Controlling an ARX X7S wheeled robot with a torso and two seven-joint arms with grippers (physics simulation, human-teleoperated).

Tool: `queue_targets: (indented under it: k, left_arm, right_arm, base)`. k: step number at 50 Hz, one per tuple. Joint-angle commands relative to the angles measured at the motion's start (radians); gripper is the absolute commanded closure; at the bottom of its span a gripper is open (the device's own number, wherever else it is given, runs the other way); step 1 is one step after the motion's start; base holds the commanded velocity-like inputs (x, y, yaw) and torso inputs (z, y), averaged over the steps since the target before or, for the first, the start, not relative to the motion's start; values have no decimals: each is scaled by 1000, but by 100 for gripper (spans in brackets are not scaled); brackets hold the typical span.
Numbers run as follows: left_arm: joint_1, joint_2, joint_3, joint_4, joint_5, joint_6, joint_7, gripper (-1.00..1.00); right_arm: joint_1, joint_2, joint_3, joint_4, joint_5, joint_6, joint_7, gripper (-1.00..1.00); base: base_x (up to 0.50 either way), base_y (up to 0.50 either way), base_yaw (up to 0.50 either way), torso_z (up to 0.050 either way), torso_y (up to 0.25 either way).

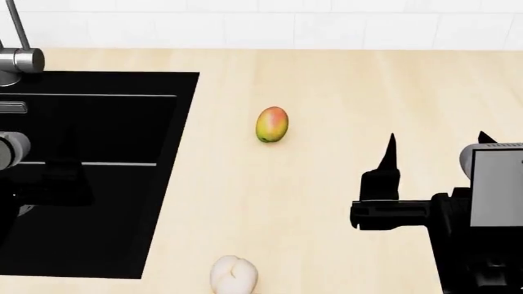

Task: There is a mixed pile of frozen fruits and vegetables on the counter. Locate all the frozen vegetables and place the items in a bowl on the counter. Take all the frozen fruits and defrost them in a running sink.

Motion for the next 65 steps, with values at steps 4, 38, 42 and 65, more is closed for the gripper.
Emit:
queue_targets:
  k: [4, 38, 42, 65]
  left_arm:
    - [8, -11, -17, 9, -16, 3, -5, -100]
    - [-5, -1, -3, 0, -10, -1, -13, -100]
    - [-1, -5, -5, 2, -13, 1, -11, -100]
    - [20, -40, -67, 52, -67, 6, -37, -100]
  right_arm:
    - [10, 0, -4, -2, 2, 14, 13, -100]
    - [346, -229, -162, 237, 56, 162, -179, -100]
    - [429, -306, -197, 341, 79, 197, -244, -100]
    - [719, -677, -390, 1301, -172, -1, -688, -100]
  base:
    - [0, 0, 0, 0, 0]
    - [186, 0, 0, 0, 0]
    - [0, 0, 0, 0, 0]
    - [0, 0, 0, 0, 0]
